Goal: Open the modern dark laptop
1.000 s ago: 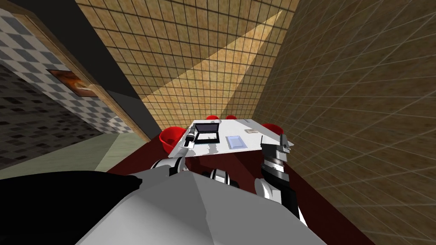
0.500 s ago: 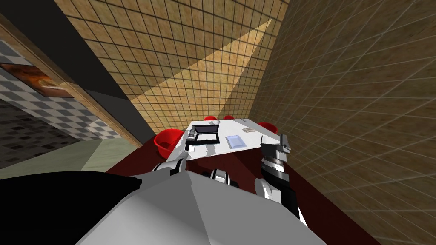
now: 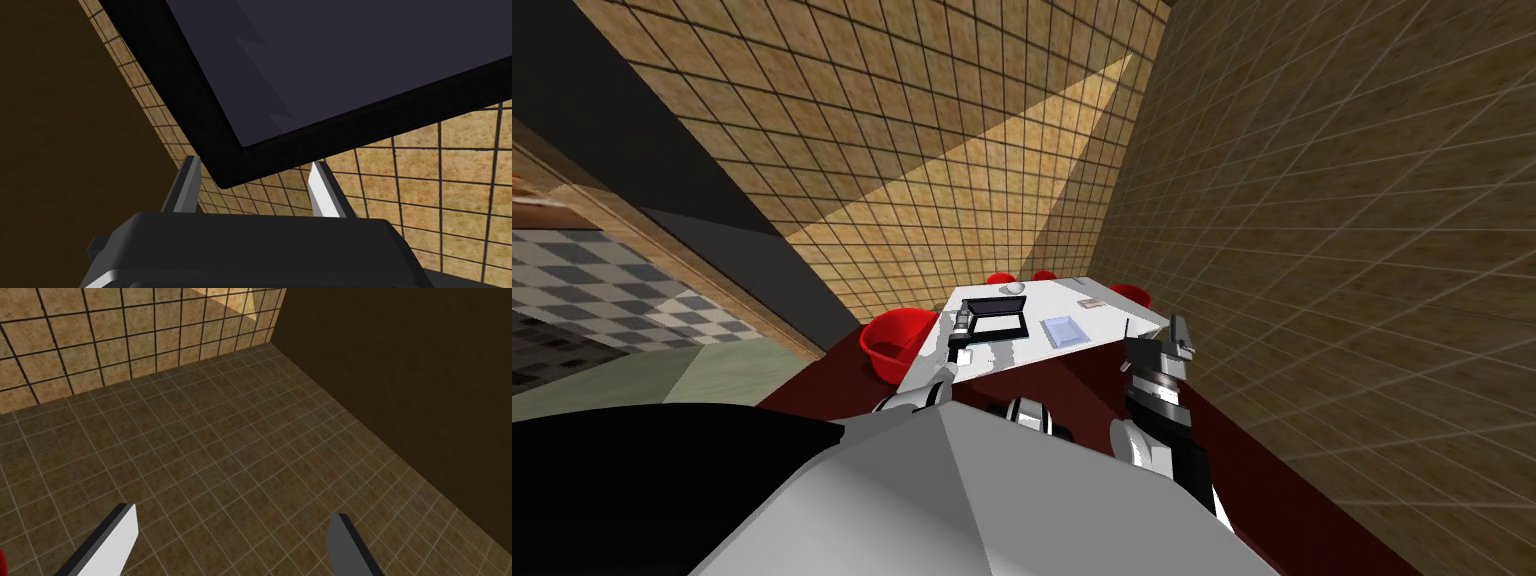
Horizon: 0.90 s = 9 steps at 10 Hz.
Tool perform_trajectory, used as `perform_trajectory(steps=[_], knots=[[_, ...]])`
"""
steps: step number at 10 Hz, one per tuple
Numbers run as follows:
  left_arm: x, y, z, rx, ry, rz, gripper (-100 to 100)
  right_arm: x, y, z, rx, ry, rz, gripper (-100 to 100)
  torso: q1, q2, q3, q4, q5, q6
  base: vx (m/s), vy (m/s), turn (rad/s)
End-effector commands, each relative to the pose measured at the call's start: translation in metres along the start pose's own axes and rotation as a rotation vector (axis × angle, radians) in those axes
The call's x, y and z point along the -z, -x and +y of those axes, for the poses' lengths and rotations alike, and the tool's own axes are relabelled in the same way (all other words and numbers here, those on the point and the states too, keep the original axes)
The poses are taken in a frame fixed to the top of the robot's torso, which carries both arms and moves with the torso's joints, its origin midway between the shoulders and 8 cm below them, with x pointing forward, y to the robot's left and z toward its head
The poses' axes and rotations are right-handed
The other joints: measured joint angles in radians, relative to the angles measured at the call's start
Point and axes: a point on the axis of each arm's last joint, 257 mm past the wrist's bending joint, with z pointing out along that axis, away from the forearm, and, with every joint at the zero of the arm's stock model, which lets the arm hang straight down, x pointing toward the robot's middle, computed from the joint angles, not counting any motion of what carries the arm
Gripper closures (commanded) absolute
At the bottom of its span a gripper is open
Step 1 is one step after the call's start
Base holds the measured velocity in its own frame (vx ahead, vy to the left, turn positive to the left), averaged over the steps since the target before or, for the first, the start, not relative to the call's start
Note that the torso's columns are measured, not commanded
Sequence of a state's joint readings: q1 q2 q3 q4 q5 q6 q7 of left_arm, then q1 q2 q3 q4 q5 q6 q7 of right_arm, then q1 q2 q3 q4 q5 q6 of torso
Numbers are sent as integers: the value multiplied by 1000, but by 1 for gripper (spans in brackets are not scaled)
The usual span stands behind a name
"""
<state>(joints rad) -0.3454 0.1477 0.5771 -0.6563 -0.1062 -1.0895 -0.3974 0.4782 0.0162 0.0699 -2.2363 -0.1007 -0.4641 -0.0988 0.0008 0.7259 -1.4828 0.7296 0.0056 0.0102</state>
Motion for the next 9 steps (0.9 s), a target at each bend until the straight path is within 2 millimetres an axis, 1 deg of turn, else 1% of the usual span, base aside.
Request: perform_trajectory(steps=[1, 2, 3, 4, 5, 6, 7, 8, 9], knots=[[14, 1, -7, -9, -31, -22, 100, 0, 0, 0, 0, 0, 0, 0, 1, -1, -1, 1, -1, -2, -11, 39, -28], [36, 3, 0, -34, -3, -53, 100, 0, 0, 0, 0, 0, 0, 0, 0, 0, 0, 3, -3, -6, -2, 87, -229], [37, 8, -12, -36, -49, -74, 100, 0, 0, 0, 0, 0, 0, 0, 2, 0, 0, 0, 0, -1, -15, 99, -190], [59, 10, -7, -65, -21, -108, 100, 0, 0, 0, 0, 0, 0, 0, 1, 0, 0, 2, -1, -3, -9, 132, -255], [60, 15, -17, -67, -60, -127, 100, 0, 0, 0, 0, 0, 0, 0, 2, 0, 0, 1, 0, -2, -28, 118, -187], [83, 16, -11, -99, -25, -158, 100, 0, 0, 0, 0, 0, 0, 0, 6, -1, 2, 1, 2, -5, -24, 119, -287], [83, 19, -17, -100, -48, -170, 100, 0, 0, 0, 0, 0, 0, 0, 11, -3, 4, -1, 9, -4, -25, 99, -169], [84, 21, -22, -102, -68, -181, 100, 0, 0, 0, 0, 0, 0, 0, 15, -3, 5, -3, 12, -8, -9, 44, -3], [107, 24, -18, -139, -33, -212, 100, 0, 0, 0, 0, 0, 0, 0, 16, -3, 6, -5, 15, -10, -5, 115, -246]])
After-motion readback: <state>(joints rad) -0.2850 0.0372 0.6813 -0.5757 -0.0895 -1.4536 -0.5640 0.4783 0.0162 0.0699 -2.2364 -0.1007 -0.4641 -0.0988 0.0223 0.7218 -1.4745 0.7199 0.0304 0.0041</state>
